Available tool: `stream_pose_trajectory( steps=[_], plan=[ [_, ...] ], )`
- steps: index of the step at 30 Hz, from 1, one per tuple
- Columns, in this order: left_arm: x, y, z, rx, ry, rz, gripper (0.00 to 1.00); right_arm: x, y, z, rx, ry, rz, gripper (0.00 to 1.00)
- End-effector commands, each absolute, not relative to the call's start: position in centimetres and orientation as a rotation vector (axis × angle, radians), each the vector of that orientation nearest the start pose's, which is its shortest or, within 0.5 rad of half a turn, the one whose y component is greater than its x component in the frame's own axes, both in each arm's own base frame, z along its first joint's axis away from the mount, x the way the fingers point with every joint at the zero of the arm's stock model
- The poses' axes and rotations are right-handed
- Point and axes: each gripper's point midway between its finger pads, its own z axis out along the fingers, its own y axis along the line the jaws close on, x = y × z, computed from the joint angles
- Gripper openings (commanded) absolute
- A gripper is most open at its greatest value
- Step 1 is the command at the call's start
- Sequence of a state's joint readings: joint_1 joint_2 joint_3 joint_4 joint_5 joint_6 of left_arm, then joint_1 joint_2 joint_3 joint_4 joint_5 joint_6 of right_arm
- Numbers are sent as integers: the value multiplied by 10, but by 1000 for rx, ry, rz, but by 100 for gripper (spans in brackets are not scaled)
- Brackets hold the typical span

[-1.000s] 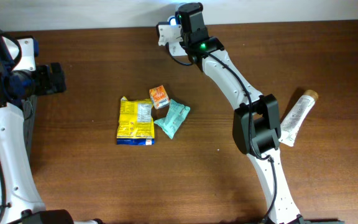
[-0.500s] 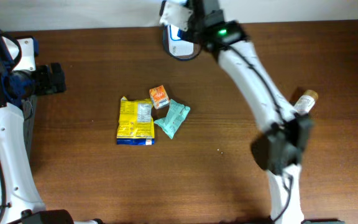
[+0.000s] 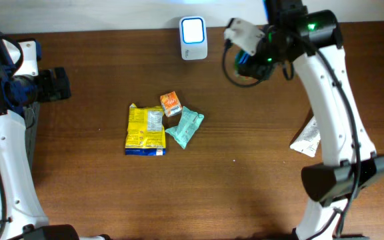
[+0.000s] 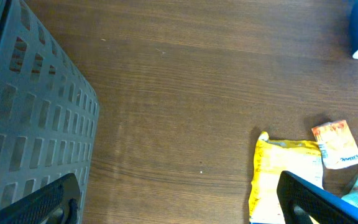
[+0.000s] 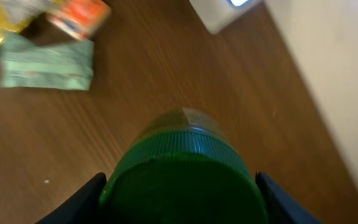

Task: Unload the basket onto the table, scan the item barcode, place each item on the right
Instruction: 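Carry the jar right and set it down near the white tube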

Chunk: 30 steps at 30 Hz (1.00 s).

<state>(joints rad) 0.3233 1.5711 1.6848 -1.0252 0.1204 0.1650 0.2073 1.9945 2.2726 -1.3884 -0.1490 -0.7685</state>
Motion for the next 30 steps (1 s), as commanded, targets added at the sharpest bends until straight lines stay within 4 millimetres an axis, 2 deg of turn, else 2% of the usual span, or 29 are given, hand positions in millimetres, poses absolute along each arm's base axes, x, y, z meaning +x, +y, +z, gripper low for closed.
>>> stream_pose_trajectory(
  steps=[1,4,8,12,15,19,23,25,27,29,30],
  plan=[
    [393,111,271,-128,2470,61,99,456,60,211,-1007,2578,70,50],
    [393,111,271,-128,2470,61,99,458,20,166,-888,2716,94,49],
    [393,111,271,-128,2470,61,99,465,-22,123,-764,2793,36,49],
    [393,111,271,-128,2471,61,99,477,-77,95,-542,2832,-211,50],
    [393,111,271,-128,2471,60,99,483,-100,87,-402,2825,-306,50],
    [393,111,271,-128,2470,61,99,489,-119,79,-254,2794,-326,52],
    [393,111,271,-128,2470,60,99,487,-119,72,-170,2780,-135,54],
    [393,111,271,-128,2470,61,99,486,-121,72,-150,2780,-117,62],
    [393,111,271,-128,2470,61,99,485,-122,72,-148,2786,-115,77],
    [393,111,271,-128,2471,61,99,484,-121,71,-149,2790,-115,98],
    [393,111,271,-128,2470,60,99,484,-121,71,-149,2790,-115,98]
  ],
)
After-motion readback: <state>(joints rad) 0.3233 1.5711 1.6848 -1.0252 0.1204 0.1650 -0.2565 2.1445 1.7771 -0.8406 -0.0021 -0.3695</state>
